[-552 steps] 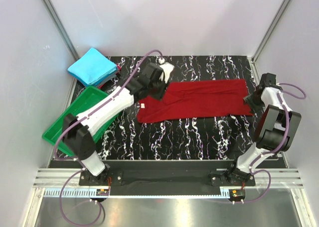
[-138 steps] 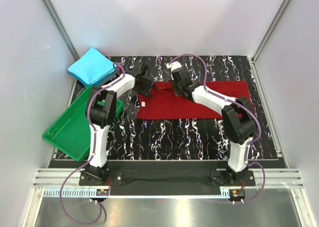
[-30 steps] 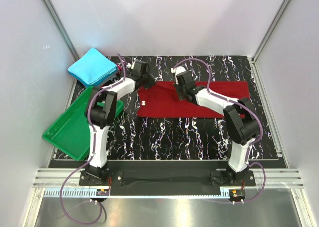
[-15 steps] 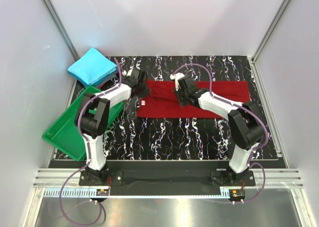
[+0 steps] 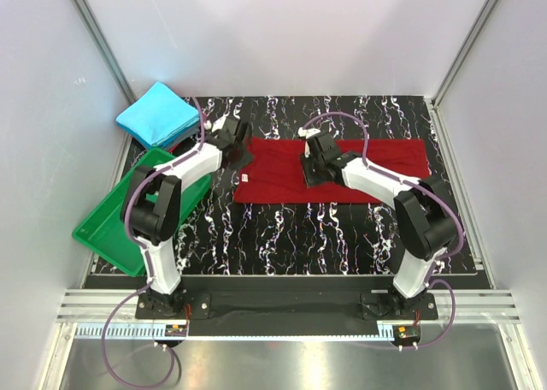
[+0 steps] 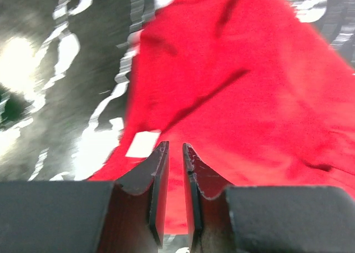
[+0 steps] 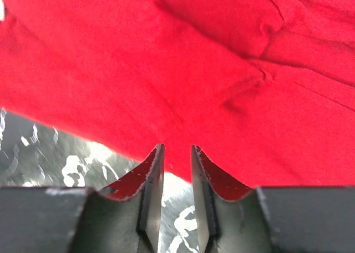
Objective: Fold and stack the t-shirts
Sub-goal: Fold the tshirt
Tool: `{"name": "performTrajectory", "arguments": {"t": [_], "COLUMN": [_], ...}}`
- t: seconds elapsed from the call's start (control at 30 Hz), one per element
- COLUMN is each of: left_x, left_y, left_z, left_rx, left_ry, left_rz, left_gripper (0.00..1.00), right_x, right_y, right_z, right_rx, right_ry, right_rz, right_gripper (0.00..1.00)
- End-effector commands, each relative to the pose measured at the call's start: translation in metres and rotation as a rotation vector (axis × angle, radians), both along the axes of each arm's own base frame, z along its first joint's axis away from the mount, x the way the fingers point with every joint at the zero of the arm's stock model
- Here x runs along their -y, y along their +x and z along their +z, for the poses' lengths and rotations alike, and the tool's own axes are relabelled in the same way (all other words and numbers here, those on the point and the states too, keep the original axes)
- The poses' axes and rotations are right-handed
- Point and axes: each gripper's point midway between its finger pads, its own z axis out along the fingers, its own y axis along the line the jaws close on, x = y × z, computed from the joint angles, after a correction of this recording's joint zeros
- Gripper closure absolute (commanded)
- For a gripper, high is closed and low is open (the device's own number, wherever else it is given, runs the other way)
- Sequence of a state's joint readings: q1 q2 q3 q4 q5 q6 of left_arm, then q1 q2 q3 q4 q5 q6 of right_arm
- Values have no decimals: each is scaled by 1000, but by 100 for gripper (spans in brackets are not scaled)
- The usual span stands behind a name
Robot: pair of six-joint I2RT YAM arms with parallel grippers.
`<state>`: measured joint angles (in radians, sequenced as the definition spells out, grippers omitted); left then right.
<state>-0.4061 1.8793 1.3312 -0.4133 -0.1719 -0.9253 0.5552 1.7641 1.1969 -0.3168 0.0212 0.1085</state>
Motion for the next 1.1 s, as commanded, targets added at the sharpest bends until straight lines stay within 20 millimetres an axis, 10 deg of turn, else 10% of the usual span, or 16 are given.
{"name": "performTrajectory", "arguments": {"t": [0.0, 0.2, 0.33, 0.43, 0.57, 0.7, 0.73, 0.83, 0.93, 1.07], "left_x": [29, 37, 40, 41, 36, 32, 43, 52, 62, 57], "left_y": [26, 35, 49, 68, 105, 160, 185, 219, 250, 240], "left_z": [22, -11, -18, -21, -25, -28, 0, -10, 47, 134], "left_rx": [79, 51, 57, 72, 105, 156, 232, 274, 452, 642], "left_ry": [-28, -23, -8, -2, 14, -33, -83, -151, -244, -254], "left_rz": [-75, -73, -76, -61, -29, -13, -27, -58, -105, -183], "left_gripper": [80, 80, 80, 80, 80, 80, 81, 82, 81, 80], "right_x": [-15, 2, 16, 16, 22, 27, 30, 44, 53, 42], "right_y": [22, 33, 33, 28, 13, -9, -15, -20, -26, -28], "right_z": [7, -34, -28, 4, 103, 161, 176, 190, 207, 202], "right_rx": [15, -11, 16, 84, 281, 392, 428, 473, 508, 456], "right_ry": [90, -16, -32, 24, 223, 351, 366, 335, 342, 388], "right_rz": [-118, -198, -234, -223, -246, -223, -205, -223, -246, -231], "right_gripper": [67, 69, 71, 69, 61, 61, 61, 64, 65, 65]}}
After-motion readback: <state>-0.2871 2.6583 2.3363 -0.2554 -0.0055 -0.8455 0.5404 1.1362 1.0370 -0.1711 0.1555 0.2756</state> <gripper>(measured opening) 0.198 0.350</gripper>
